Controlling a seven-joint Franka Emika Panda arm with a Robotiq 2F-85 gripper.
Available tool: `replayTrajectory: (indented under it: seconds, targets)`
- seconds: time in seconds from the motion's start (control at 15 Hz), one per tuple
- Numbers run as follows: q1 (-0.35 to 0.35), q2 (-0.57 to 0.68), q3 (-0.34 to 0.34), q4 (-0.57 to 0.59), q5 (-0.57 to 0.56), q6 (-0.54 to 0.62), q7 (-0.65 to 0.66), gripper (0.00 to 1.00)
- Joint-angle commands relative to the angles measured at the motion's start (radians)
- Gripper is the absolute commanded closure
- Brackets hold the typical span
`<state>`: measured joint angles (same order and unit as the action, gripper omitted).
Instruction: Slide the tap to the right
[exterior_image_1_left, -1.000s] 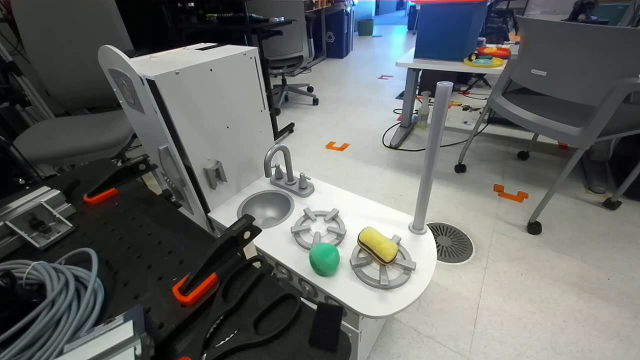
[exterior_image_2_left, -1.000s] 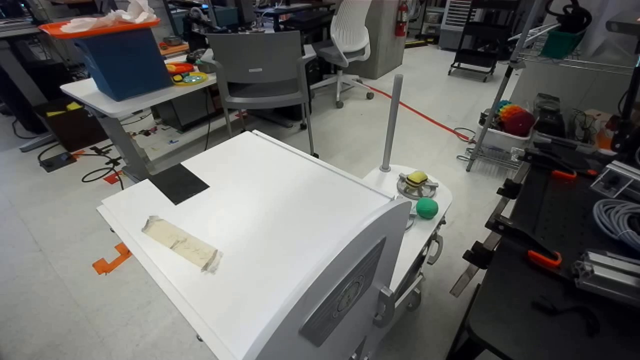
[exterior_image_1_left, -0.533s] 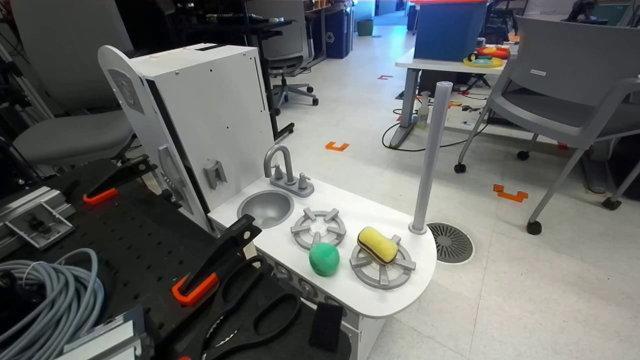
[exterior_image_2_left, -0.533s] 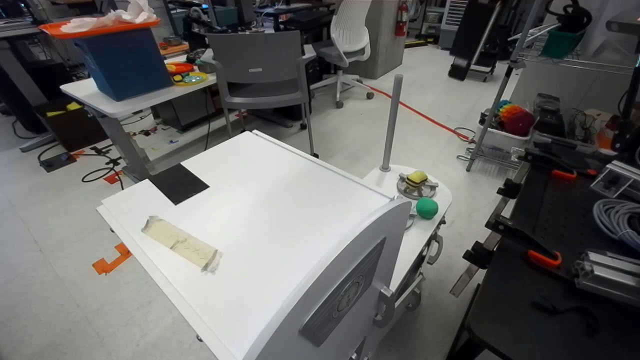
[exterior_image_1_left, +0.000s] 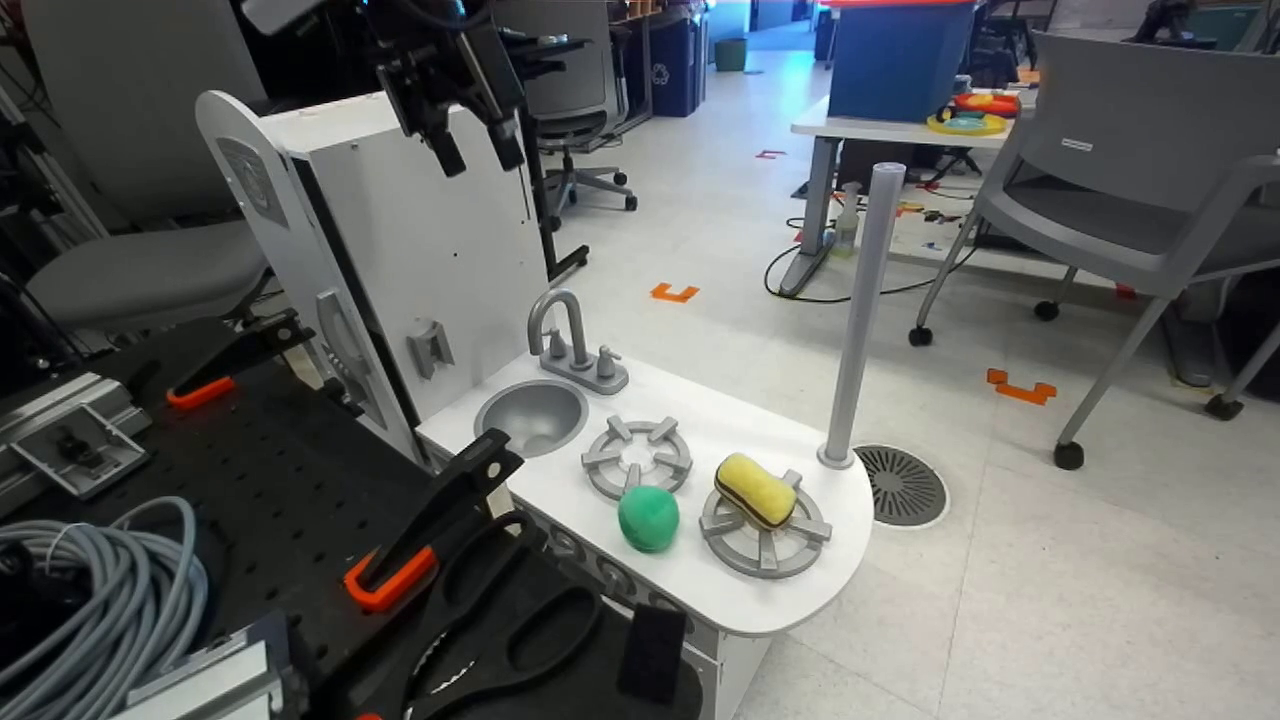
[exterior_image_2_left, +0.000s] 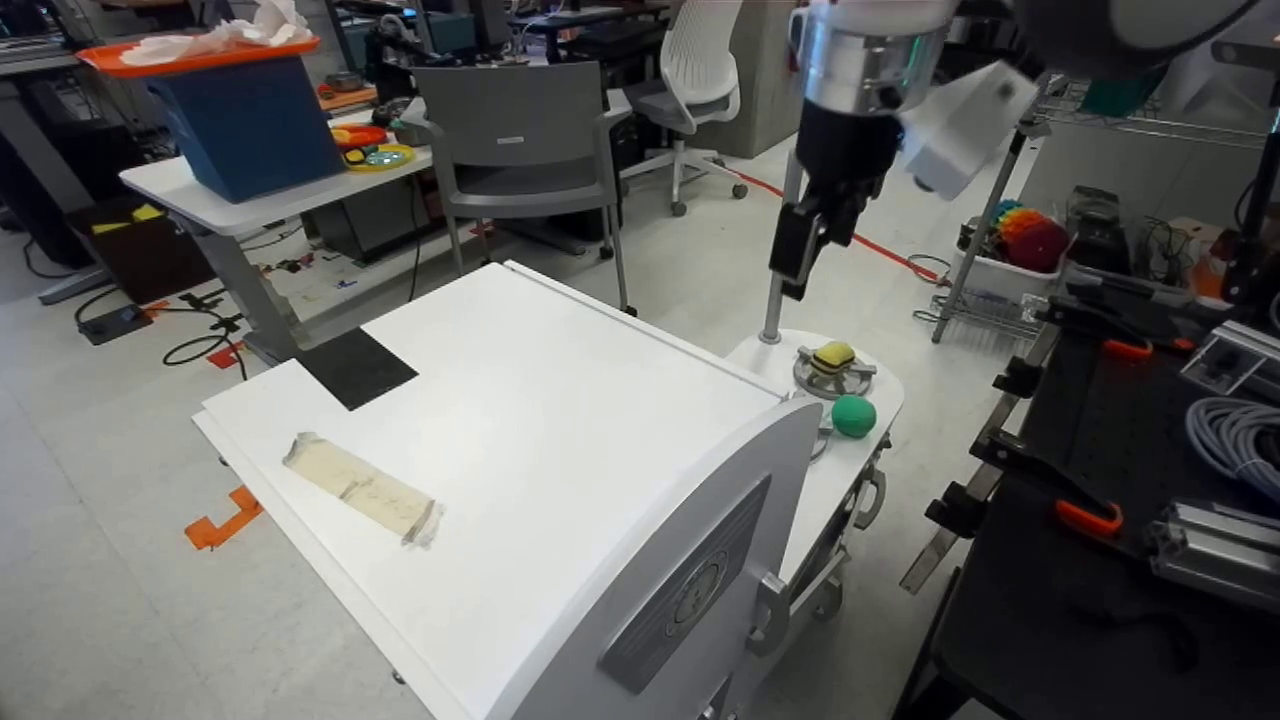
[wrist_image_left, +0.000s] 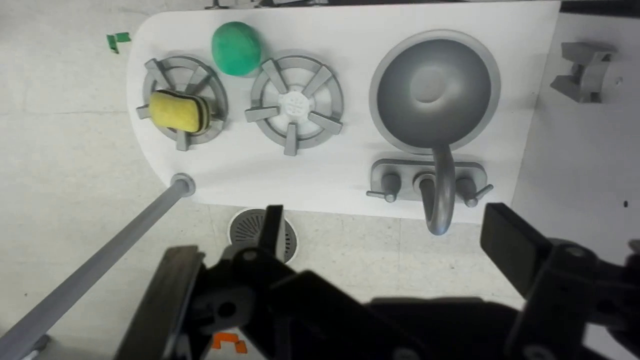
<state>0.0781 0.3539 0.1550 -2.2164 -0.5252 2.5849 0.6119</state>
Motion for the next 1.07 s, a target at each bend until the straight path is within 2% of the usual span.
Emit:
replayTrajectory:
  seconds: [0.0,0.33,0.73,1.0]
  targets:
    - [0.070,0.189,-0.045,0.138,0.159,0.107,-0.083,0.00]
    - [0.141,0.376,-0.077,0.282,0.349,0.174,-0.178,0.00]
    - [0.267,0.577,-0.214,0.467,0.405,0.095,-0.125,0.00]
    - [0.298,0.677,-0.245,0.566,0.418,0.021,-0.118,0.00]
